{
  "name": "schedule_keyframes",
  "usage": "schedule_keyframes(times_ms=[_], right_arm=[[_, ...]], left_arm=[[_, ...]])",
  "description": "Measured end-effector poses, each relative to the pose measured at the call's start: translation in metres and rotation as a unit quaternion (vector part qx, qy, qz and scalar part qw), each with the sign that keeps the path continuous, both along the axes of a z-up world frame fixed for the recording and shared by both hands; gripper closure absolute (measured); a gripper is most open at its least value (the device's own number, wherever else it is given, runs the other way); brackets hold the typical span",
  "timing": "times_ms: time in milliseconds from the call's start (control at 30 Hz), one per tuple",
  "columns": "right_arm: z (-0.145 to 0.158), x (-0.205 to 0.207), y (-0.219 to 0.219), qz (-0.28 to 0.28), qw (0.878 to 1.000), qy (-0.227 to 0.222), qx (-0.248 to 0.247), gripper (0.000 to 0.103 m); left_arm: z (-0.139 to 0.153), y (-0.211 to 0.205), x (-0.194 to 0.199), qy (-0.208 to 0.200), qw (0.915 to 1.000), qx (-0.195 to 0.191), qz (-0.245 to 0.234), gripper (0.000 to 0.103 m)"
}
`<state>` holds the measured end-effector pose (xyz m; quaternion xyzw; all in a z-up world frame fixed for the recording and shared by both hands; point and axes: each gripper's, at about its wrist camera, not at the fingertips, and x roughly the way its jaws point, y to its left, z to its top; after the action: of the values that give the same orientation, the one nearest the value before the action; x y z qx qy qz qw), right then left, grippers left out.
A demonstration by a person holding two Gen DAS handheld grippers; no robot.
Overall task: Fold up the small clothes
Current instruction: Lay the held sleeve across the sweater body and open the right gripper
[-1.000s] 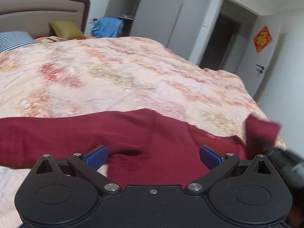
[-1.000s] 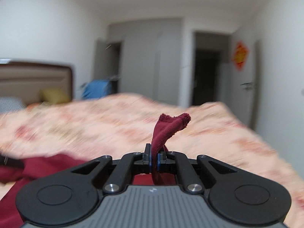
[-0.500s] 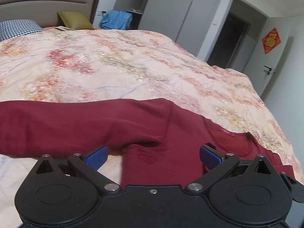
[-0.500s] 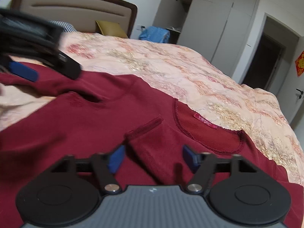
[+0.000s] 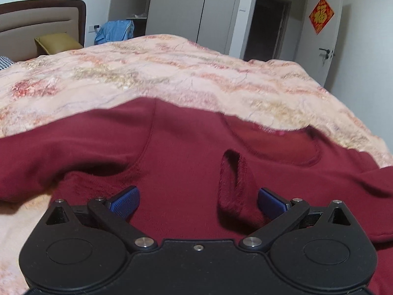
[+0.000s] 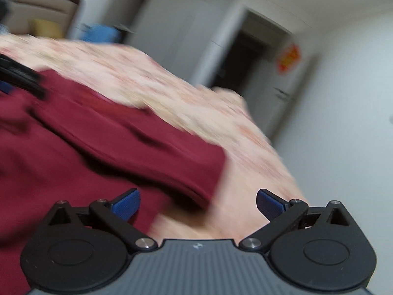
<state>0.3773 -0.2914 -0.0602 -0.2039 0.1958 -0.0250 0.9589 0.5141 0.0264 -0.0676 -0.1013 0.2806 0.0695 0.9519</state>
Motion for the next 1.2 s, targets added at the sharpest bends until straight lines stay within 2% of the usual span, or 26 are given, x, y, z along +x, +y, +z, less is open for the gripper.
schedule_keyframes(times_ms=[133, 233, 367, 433, 500, 600, 700, 767, 1033, 1200], right_arm=[[-0.002, 0.008, -0.014, -0.038, 0.999, -0.011, 0.031, 0.000], [-0.004, 0.018, -0.019, -0.073, 0.996, -0.032, 0.034, 0.000], [-0.003, 0.031, -0.017, -0.057, 0.995, -0.051, 0.058, 0.000], [-0.004, 0.038, -0.012, -0.054, 0.996, -0.058, 0.048, 0.000], [-0.010, 0.053, -0.005, -0.060, 0.997, -0.044, 0.027, 0.000], [-0.017, 0.063, -0.005, -0.094, 0.995, -0.036, 0.013, 0.001], [-0.008, 0.043, -0.021, -0.155, 0.983, -0.095, 0.026, 0.001], [-0.007, 0.038, -0.024, -0.161, 0.981, -0.100, 0.029, 0.001], [-0.023, 0.047, -0.029, -0.184, 0.981, -0.053, 0.018, 0.000], [-0.025, 0.049, -0.026, -0.158, 0.987, -0.023, 0.021, 0.000]], left_arm=[[-0.007, 0.005, -0.004, -0.013, 0.9999, -0.010, 0.000, 0.000], [-0.010, 0.001, -0.003, -0.011, 0.9999, 0.000, -0.001, 0.000], [-0.012, -0.003, -0.003, -0.011, 0.9999, 0.011, 0.000, 0.000], [-0.012, -0.002, -0.004, -0.013, 0.9999, 0.011, 0.000, 0.000], [-0.013, -0.001, -0.004, -0.014, 0.9999, 0.010, 0.000, 0.000], [-0.013, -0.001, -0.004, -0.014, 0.9999, 0.009, 0.000, 0.000], [-0.013, -0.002, -0.005, -0.015, 0.9998, 0.010, -0.003, 0.000], [-0.013, -0.003, -0.005, -0.015, 0.9998, 0.012, -0.004, 0.000], [-0.013, -0.003, -0.004, -0.014, 0.9998, 0.013, -0.004, 0.000], [-0.011, -0.001, -0.007, -0.020, 0.9998, 0.002, -0.005, 0.000]])
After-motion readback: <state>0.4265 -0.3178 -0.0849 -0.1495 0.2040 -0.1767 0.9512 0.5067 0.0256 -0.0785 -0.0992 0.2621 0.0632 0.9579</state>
